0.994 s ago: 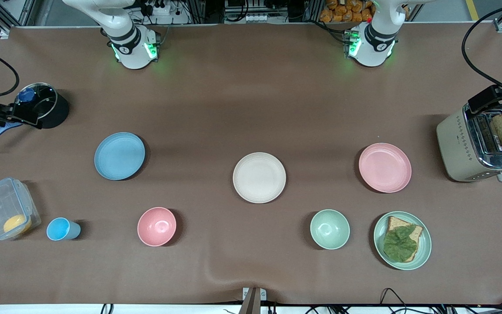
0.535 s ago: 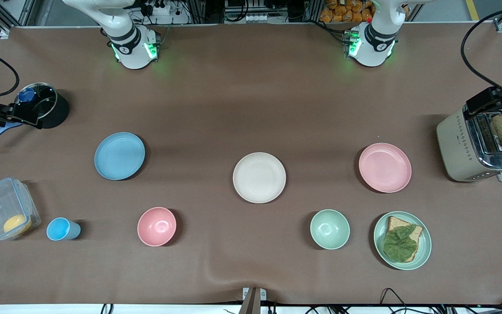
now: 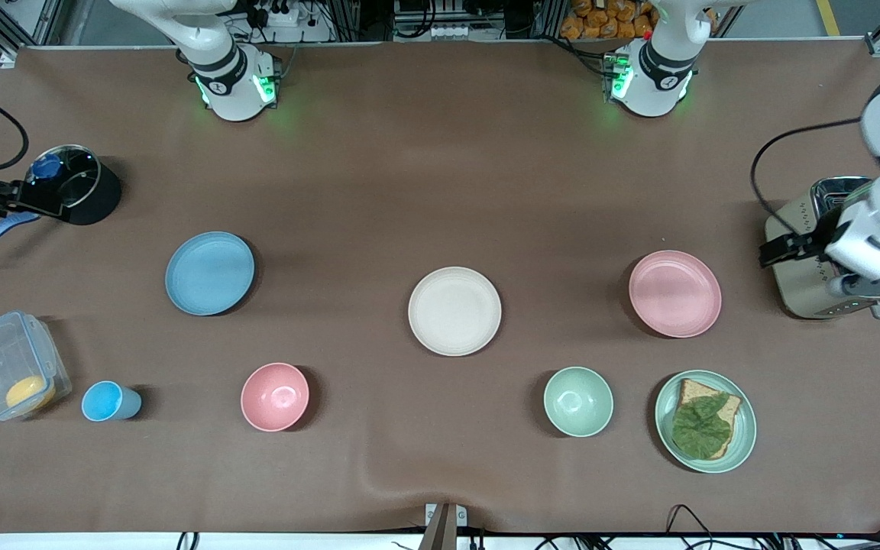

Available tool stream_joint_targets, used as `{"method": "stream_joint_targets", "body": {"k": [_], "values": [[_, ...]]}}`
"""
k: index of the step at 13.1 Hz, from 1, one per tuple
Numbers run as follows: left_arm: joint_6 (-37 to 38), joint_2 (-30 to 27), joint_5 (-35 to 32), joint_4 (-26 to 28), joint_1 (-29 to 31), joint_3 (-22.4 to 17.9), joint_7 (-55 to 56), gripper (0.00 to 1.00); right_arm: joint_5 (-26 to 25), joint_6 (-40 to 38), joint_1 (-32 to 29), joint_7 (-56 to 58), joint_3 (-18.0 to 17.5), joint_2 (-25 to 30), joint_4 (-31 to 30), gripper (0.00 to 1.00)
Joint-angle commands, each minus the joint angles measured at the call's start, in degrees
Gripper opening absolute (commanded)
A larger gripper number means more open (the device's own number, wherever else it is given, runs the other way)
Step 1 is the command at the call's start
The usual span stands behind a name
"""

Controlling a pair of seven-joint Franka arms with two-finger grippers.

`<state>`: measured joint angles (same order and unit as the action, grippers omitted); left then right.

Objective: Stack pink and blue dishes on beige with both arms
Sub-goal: 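Reach the right gripper to the blue plate while the left gripper reaches pink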

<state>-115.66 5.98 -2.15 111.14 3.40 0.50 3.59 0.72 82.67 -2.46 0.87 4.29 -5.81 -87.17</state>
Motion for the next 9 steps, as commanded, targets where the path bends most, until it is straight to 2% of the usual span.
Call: {"method": "stream_joint_targets", "body": {"k": [1,4,9], "values": [[-10.9,2.2,-1.3,7.8,0.7,0.5,-0.2,1.00,-0.1,1.4,-4.7,4.8,-0.7,-0.1,-4.1,1.00],[-22.8,8.2,-1.4,13.0,2.0,0.5,-0.2,1.00,4.8,9.1,-10.2,12.6,-0.7,-0.1,-12.9,1.00],[-25.1,15.1,0.9,12.7,3.0,0.6,-0.2,1.00,9.5,27.5,-10.1,17.6,-0.7,-0.3,-29.8,1.00]]}}
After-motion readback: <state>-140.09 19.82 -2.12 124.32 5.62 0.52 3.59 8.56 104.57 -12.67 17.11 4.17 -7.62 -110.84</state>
